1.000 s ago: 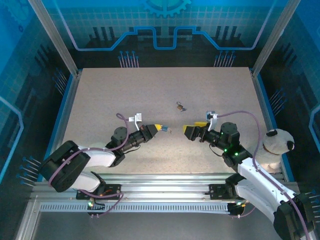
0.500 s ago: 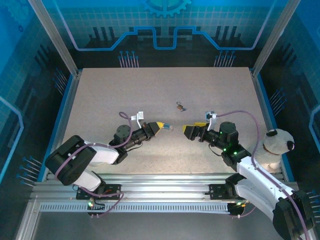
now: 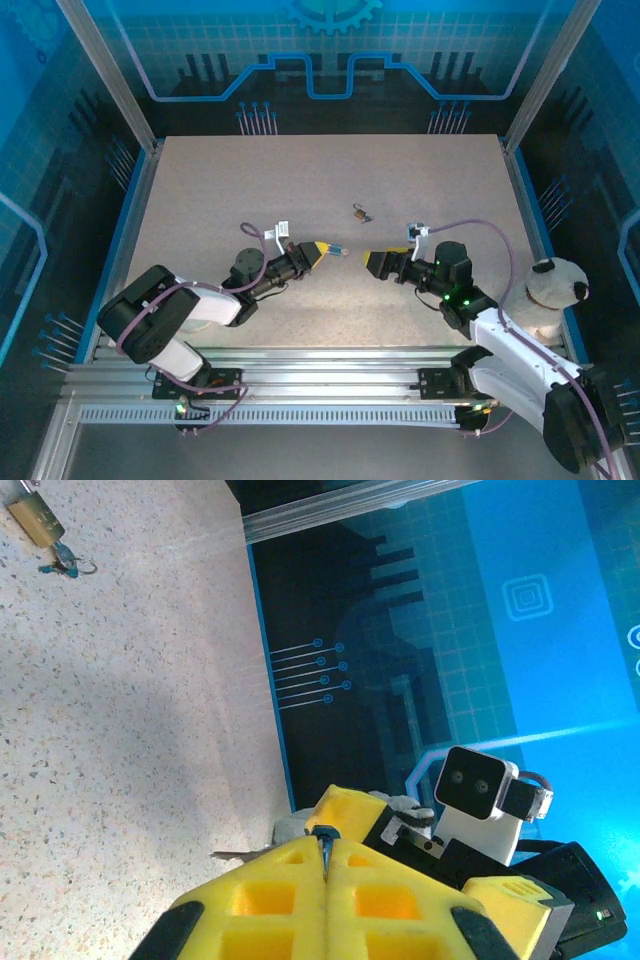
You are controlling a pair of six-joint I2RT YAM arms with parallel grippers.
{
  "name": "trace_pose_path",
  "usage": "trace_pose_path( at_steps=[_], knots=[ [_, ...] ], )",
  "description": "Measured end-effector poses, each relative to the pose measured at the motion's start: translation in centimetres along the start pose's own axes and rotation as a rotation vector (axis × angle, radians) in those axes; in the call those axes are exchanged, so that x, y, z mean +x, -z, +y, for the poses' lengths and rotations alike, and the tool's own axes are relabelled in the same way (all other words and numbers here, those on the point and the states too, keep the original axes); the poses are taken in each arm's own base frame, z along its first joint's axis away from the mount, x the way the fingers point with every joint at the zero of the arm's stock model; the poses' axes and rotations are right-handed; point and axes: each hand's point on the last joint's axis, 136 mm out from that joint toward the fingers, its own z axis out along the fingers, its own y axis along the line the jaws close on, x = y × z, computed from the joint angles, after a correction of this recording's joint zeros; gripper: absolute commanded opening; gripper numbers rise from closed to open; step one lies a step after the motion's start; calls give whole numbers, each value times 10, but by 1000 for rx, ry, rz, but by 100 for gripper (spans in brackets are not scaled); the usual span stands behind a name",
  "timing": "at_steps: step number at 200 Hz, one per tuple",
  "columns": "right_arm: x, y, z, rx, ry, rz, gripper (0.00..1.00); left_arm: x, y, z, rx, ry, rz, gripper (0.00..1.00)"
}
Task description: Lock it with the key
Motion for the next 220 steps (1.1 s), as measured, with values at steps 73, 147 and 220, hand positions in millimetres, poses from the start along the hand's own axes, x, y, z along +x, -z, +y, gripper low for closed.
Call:
trace_pose_path(
  at_steps=[73,147,220],
  knots=[
    [8,-10,4,-58,-39,49,62,0,-4,6,3,49,-3,0],
    [20,-30,2,-140,-138,124,42,0,-6,3,16,68,0,0],
    [18,-35,13,-216,-143,129,39,5,-9,-1,31,67,29,0]
  ],
)
